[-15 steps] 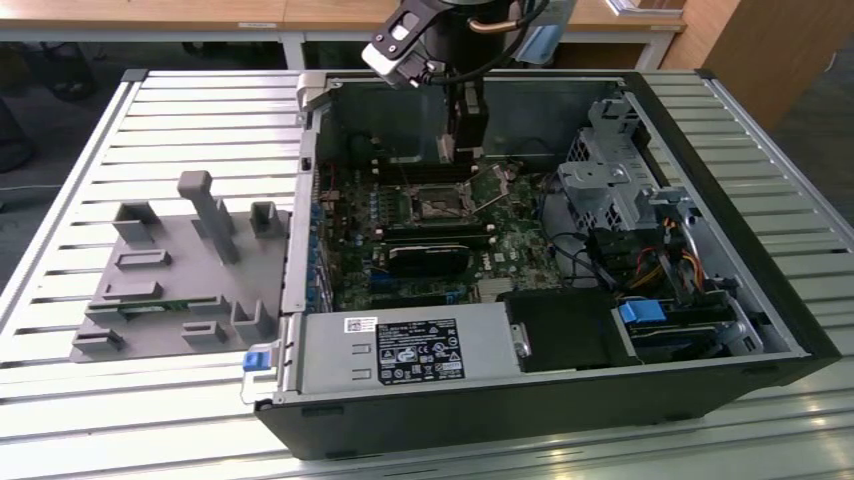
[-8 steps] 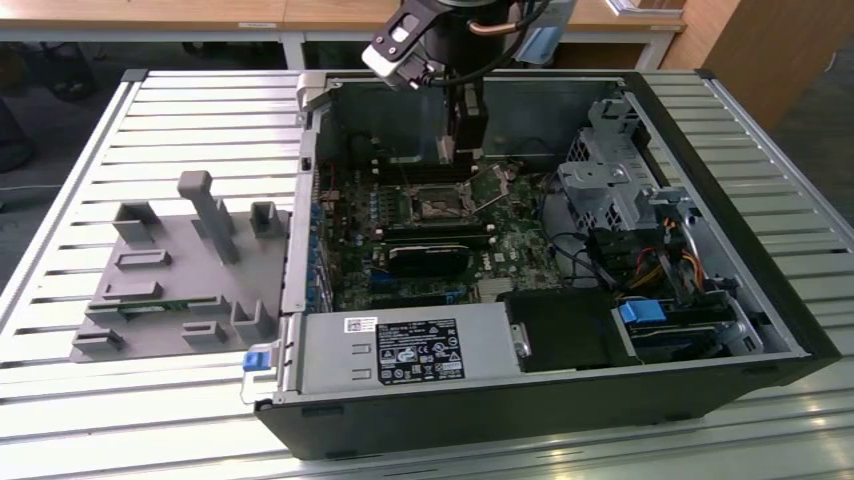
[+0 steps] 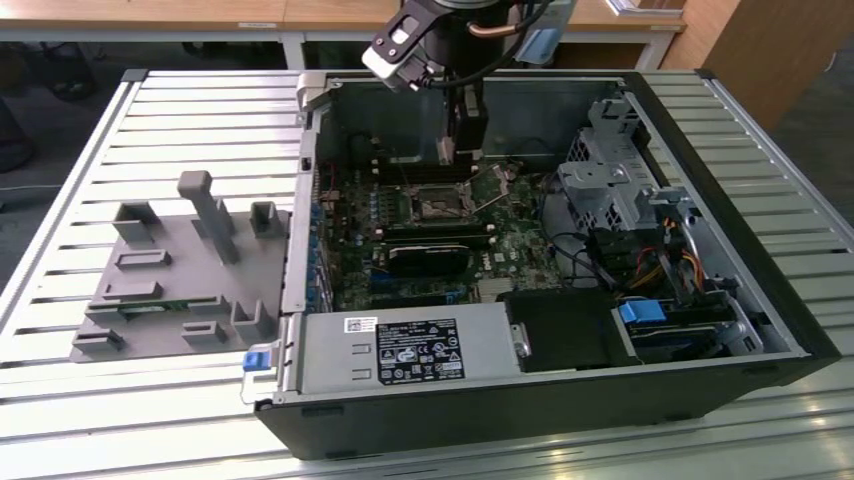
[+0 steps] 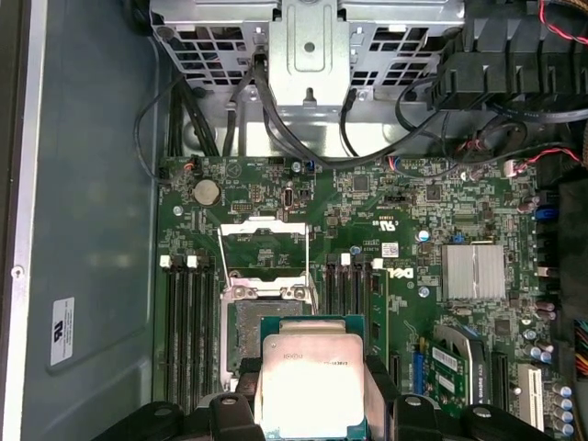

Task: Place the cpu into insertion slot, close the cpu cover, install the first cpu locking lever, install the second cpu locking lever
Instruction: 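Place the cpu into insertion slot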

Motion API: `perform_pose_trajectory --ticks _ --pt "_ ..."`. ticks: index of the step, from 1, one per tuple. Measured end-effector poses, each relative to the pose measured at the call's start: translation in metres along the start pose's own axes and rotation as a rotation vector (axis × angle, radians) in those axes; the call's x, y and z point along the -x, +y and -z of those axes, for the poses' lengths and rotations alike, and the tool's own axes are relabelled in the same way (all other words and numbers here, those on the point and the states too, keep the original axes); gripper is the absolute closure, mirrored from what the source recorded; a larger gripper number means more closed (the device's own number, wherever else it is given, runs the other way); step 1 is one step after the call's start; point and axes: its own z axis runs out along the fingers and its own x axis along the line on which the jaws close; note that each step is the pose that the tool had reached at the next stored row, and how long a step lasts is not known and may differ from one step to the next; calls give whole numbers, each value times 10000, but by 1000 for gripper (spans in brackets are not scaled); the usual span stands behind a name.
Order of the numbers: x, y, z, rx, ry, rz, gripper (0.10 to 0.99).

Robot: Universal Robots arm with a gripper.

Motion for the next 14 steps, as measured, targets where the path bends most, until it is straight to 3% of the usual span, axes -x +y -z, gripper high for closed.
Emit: perform_pose_trajectory --ticks 14 --pt "1 -3 -38 1 1 0 561"
